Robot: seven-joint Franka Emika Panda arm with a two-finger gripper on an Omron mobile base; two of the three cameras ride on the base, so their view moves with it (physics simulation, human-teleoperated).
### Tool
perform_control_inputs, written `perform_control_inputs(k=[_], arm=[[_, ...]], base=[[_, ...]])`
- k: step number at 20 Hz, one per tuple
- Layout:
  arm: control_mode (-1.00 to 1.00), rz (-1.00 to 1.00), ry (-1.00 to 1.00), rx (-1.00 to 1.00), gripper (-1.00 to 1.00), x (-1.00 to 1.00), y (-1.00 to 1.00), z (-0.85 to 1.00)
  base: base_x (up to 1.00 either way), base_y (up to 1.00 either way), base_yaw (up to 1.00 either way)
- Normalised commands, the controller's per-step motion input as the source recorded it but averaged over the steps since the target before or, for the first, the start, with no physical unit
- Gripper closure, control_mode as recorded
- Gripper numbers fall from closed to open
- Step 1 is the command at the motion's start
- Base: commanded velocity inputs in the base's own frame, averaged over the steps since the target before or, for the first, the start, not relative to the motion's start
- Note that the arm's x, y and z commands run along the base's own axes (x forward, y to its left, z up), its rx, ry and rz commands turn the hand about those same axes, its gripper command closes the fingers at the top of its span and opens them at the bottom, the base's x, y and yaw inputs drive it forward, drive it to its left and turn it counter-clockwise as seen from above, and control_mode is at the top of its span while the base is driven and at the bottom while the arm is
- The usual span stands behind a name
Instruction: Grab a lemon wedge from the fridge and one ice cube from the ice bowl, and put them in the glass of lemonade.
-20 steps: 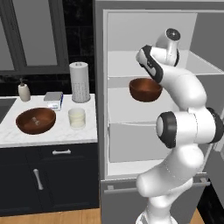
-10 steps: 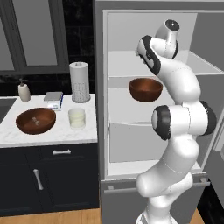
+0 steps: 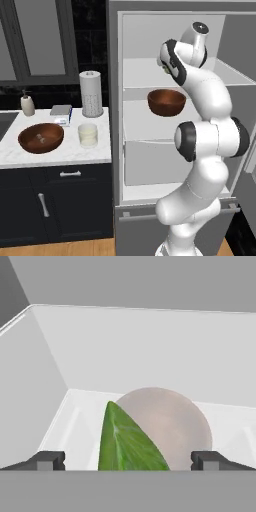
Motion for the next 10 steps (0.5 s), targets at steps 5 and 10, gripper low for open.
perform_control_inputs(k=[5, 10], arm=[[-1.0, 0.0, 0.0, -0.01, -1.0, 0.0, 0.0, -0.3], [-1.0, 0.0, 0.0, -0.02, 1.0, 0.05, 0.0, -0.44]], base=[[0.0, 0.0, 0.0], [0.0, 0.0, 0.0]])
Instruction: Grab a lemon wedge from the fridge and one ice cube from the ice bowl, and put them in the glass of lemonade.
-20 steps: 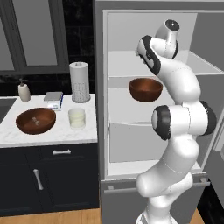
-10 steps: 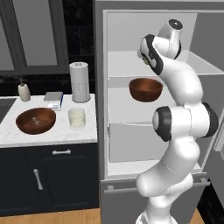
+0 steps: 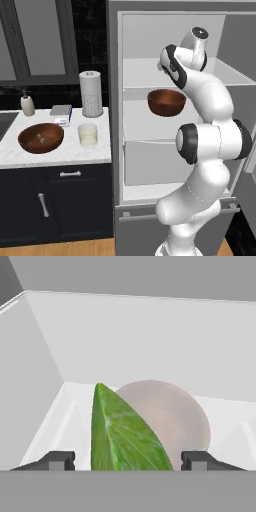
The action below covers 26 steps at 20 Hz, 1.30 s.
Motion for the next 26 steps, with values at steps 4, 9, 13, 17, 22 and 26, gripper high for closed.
perform_control_inputs(k=[4, 9, 13, 17, 22, 26], arm=[[-1.0, 0.0, -0.07, -0.01, 1.0, 0.03, 0.0, -0.21], [-1.0, 0.0, -0.1, 0.0, 1.0, -0.35, 0.0, -0.05], [-1.0, 0.0, -0.33, 0.0, 1.0, -1.0, 0.0, 0.0], [-1.0, 0.0, -0.49, 0.04, 1.0, -1.0, 0.0, 0.11], [-1.0, 0.0, -0.06, 0.05, 1.0, -1.0, 0.0, 0.22], [-1.0, 0.0, 0.01, 0.02, 1.0, -1.0, 0.03, 0.09]], base=[[0.0, 0.0, 0.0], [0.0, 0.0, 0.0], [0.0, 0.0, 0.0], [0.0, 0.0, 0.0], [0.0, 0.0, 0.0], [0.0, 0.0, 0.0]])
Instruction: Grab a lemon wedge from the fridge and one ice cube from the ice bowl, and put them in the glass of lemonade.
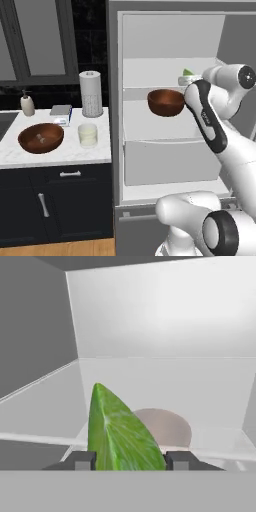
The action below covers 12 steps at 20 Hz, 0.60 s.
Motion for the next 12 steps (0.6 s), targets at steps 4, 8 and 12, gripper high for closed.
perform_control_inputs(k=[4, 8, 12], arm=[[-1.0, 0.0, 0.2, 0.0, 1.0, -1.0, 0.26, -0.24], [-1.0, 0.02, 0.48, -0.14, 1.0, -0.91, 0.37, -0.57], [-1.0, 0.13, 0.24, -0.16, 1.0, -0.65, 0.36, -0.46]], base=[[0.0, 0.0, 0.0], [0.0, 0.0, 0.0], [0.0, 0.0, 0.0]])
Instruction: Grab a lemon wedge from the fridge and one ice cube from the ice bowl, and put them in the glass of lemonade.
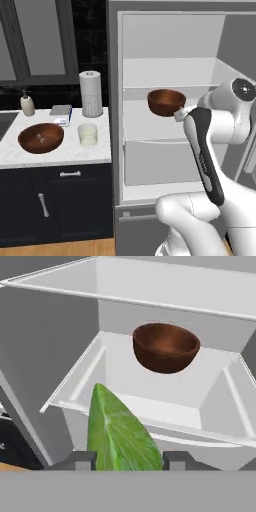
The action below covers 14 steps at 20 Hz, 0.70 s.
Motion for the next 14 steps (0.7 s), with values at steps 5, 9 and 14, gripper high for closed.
perform_control_inputs(k=[5, 9, 14], arm=[[1.0, 0.16, 0.01, -0.1, 1.0, -0.44, 0.37, -0.21], [1.0, 0.0, 0.0, 0.0, 1.0, 0.0, 0.0, 0.0], [1.0, 0.0, 0.0, 0.0, 1.0, 0.0, 0.0, 0.0]], base=[[-0.39, 0.27, 0.1], [-0.55, 0.99, 0.16], [0.04, 1.0, 0.03]])
